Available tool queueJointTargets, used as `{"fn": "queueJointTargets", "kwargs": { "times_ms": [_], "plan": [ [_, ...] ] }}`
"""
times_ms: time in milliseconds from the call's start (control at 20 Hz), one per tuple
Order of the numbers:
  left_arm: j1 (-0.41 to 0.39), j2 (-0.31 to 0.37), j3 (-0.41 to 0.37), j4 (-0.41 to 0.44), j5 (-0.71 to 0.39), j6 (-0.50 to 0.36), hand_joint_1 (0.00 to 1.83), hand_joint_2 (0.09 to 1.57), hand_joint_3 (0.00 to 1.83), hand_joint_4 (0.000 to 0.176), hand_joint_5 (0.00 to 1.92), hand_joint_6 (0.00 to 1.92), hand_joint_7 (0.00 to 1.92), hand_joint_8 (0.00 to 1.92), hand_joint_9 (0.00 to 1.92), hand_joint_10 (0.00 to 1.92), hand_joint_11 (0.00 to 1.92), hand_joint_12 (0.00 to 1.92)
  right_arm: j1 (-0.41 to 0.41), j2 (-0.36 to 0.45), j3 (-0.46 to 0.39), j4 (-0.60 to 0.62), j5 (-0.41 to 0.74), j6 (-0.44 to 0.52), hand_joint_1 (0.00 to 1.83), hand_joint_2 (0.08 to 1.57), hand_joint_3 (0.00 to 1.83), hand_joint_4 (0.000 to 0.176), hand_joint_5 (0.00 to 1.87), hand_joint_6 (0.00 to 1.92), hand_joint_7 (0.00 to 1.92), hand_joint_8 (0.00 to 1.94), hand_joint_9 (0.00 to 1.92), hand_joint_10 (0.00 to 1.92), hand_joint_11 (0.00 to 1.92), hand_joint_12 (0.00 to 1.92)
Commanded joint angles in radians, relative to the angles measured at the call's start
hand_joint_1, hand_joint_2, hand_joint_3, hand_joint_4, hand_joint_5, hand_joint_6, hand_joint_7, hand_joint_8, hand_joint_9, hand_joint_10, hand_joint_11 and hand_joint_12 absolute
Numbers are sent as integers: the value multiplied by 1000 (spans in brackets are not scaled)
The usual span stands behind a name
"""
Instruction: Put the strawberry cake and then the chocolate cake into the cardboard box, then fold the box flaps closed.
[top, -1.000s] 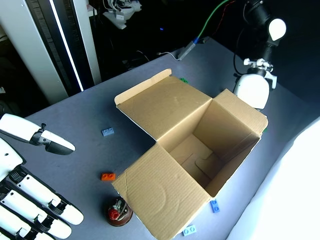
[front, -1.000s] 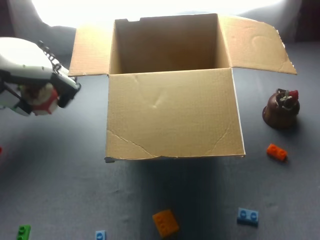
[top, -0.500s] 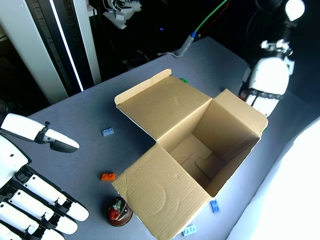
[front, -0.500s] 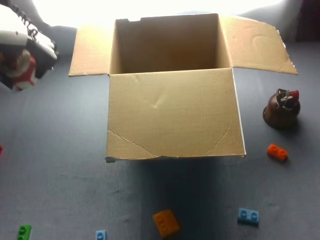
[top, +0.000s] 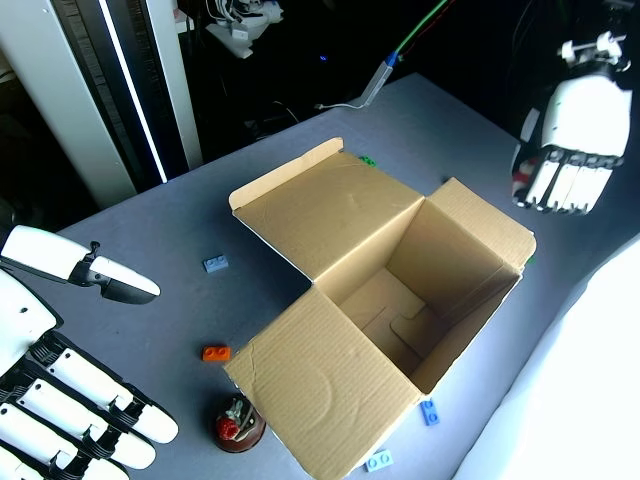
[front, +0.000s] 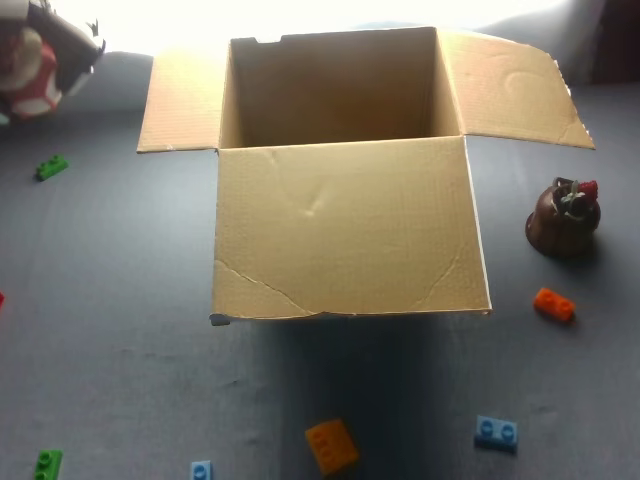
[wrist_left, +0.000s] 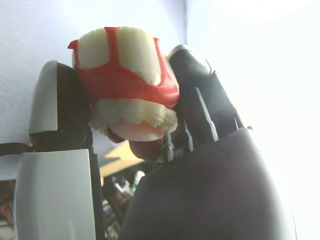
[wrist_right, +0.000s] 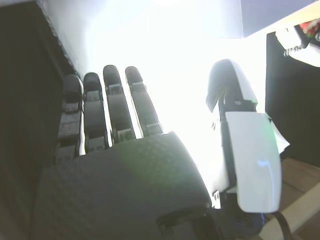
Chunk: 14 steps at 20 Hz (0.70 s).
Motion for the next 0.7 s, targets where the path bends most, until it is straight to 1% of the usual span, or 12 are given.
{"fn": "queueJointTargets", "kwargs": {
  "times_ms": [0, 50, 200, 250, 400, 500, 550, 650],
  "plan": [
    [-30, 10, 3, -58, 13, 3, 1290, 1342, 0, 0, 564, 1418, 497, 1777, 576, 1844, 461, 1921, 14, 14, 2, -15, 112, 3, 2, 1199, 1, 0, 108, 0, 153, 0, 120, 0, 0, 355],
    [-52, 10, 3, -50, 9, 1, 1286, 1348, 2, 0, 552, 1435, 483, 1792, 570, 1856, 459, 1921, 14, 14, 2, -15, 112, 3, 11, 1195, 0, 0, 113, 2, 155, 0, 122, 1, 0, 327],
    [-136, 10, -19, -28, -39, -31, 1300, 1333, 0, 0, 583, 1365, 516, 1761, 588, 1847, 489, 1921, 16, 14, 2, -15, 112, 1, 0, 1196, 1, 0, 118, 3, 154, 0, 122, 1, 0, 298],
    [-146, 10, -37, -20, -54, -45, 1295, 1335, 0, 0, 567, 1396, 511, 1757, 594, 1837, 494, 1921, 16, 14, 2, -15, 112, 1, 12, 1198, 1, 0, 122, 3, 159, 1, 124, 1, 0, 337],
    [-157, 17, -105, -14, -71, -71, 1295, 1338, 1, 0, 574, 1402, 502, 1774, 578, 1852, 468, 1921, 16, 13, 2, -15, 112, -2, 46, 1198, 0, 0, 123, 3, 165, 2, 133, 4, 0, 362],
    [-164, 17, -145, -15, -69, -82, 1287, 1347, 3, 0, 560, 1431, 483, 1787, 568, 1863, 467, 1921, 16, 13, 2, -15, 112, -4, 142, 1187, 0, 0, 119, 1, 163, 1, 131, 2, 0, 363],
    [-170, 17, -166, -12, -59, -86, 1286, 1348, 3, 0, 556, 1433, 480, 1790, 569, 1864, 466, 1921, 16, 13, 2, -15, 112, -5, 262, 1169, 0, 0, 121, 2, 177, 4, 150, 9, 0, 460],
    [-176, 18, -218, -2, -39, -91, 1287, 1348, 2, 0, 549, 1432, 486, 1794, 567, 1862, 459, 1921, 16, 13, 2, -15, 112, -5, 425, 1149, 0, 0, 86, 2, 159, 1, 145, 4, 0, 442]
  ]
}}
